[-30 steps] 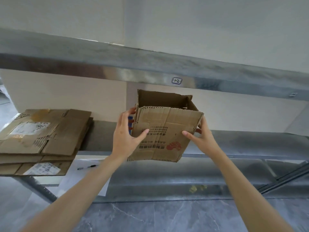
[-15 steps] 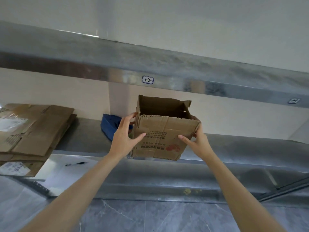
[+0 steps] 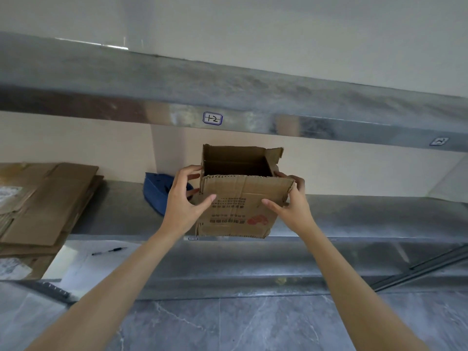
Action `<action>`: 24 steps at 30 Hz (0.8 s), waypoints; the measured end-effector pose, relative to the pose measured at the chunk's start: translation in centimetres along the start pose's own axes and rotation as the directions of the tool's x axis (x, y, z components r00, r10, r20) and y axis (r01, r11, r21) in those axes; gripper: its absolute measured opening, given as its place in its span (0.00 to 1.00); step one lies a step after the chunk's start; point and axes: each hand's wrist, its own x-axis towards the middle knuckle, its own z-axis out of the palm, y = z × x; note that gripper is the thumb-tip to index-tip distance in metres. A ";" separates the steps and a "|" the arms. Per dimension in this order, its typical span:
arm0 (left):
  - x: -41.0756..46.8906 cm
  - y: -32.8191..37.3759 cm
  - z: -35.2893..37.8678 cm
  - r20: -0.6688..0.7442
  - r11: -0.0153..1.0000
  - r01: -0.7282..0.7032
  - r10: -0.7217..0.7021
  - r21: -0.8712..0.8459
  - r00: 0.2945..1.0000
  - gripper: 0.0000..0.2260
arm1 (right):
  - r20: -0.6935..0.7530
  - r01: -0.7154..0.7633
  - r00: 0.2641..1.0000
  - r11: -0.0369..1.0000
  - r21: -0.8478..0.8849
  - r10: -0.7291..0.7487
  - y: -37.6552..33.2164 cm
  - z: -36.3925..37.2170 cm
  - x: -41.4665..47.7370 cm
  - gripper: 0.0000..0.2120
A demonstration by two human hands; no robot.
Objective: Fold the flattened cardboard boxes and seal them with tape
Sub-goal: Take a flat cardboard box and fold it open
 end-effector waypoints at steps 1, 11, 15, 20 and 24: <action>0.0 0.1 0.0 0.007 1.000 0.005 -0.005 0.000 1.000 0.31 | -0.002 0.003 1.000 0.999 0.036 -0.003 0.0 0.0 0.0 0.39; 0.5 -0.3 -1.0 0.160 0.998 -0.013 0.003 0.063 0.987 0.33 | 0.029 0.025 0.999 0.996 0.091 -0.028 0.6 -1.1 0.4 0.31; 0.3 0.1 -1.0 0.193 1.000 0.016 -0.011 -0.026 0.981 0.32 | 0.066 0.042 0.997 0.999 0.009 -0.043 0.6 -1.1 0.4 0.26; -0.6 0.4 -0.9 0.202 0.995 0.058 -0.039 -0.086 0.979 0.28 | 0.060 0.031 0.998 0.999 0.021 -0.032 0.2 -0.7 0.4 0.30; -0.6 0.5 -1.4 0.174 0.997 0.036 -0.024 -0.064 0.984 0.30 | 0.081 -0.017 0.997 0.991 0.132 0.006 -0.4 -0.8 0.0 0.30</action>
